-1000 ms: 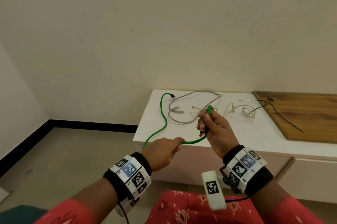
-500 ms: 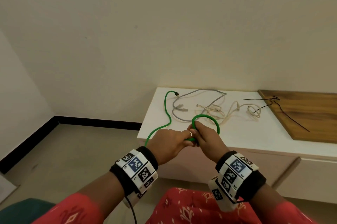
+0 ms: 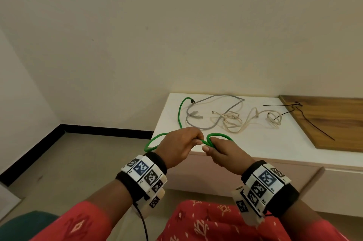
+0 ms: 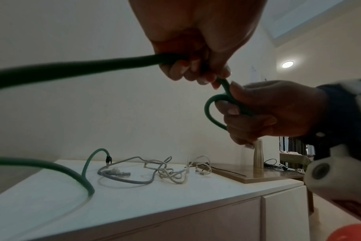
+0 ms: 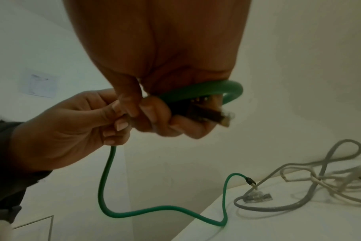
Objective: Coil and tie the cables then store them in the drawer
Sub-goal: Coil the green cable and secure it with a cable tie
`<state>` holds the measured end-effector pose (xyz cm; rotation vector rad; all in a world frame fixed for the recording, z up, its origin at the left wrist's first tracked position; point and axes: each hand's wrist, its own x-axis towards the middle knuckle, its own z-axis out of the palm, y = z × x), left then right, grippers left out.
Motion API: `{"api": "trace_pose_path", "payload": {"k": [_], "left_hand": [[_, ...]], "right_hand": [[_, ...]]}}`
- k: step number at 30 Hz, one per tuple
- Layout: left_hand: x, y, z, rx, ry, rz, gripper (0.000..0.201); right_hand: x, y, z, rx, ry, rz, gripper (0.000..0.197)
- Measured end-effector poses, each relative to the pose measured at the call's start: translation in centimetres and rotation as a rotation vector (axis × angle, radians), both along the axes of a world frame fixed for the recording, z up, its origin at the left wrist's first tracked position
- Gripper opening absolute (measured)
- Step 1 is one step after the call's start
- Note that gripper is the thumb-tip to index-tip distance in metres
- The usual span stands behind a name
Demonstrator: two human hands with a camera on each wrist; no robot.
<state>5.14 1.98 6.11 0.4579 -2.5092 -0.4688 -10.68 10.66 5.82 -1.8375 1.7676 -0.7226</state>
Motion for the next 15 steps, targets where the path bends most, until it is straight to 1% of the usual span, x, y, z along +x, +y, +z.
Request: {"api": "trace_pose_path", "payload": {"k": [4, 6, 7, 9, 13, 15], "left_hand": [[-0.2, 0.0, 0.1, -0.025, 0.042, -0.007, 0.041], [-0.2, 0.0, 0.1, -0.050, 0.046, 0.001, 0.039], [-0.2, -0.1, 0.1, -0.058, 0.061, 0.013, 0.038], [-0.2, -0.3, 0.2, -0.037, 0.119, 0.046, 0.035], [-0.4, -0.6, 0.1, 0.142, 0.273, 0.057, 0.025], [-0.2, -0.8, -0.6, 0.194, 0.305, 0.069, 0.029]], "right_hand": [[0.4, 0.4, 0.0, -0.005, 0.043, -0.029, 0.032], [0.6, 0.5, 0.1, -0.007, 0.006, -0.020, 0.035], [0.6, 0.5, 0.1, 0.008, -0.066, -0.012, 0.037], [0.5, 0.8, 0.5, 0.080, -0.318, -0.002, 0.040], [0.4, 1.3, 1.1, 0.132, -0.832, 0.000, 0.045], [-0.2, 1.4, 1.4, 0.127, -1.087, 0.017, 0.038]]}}
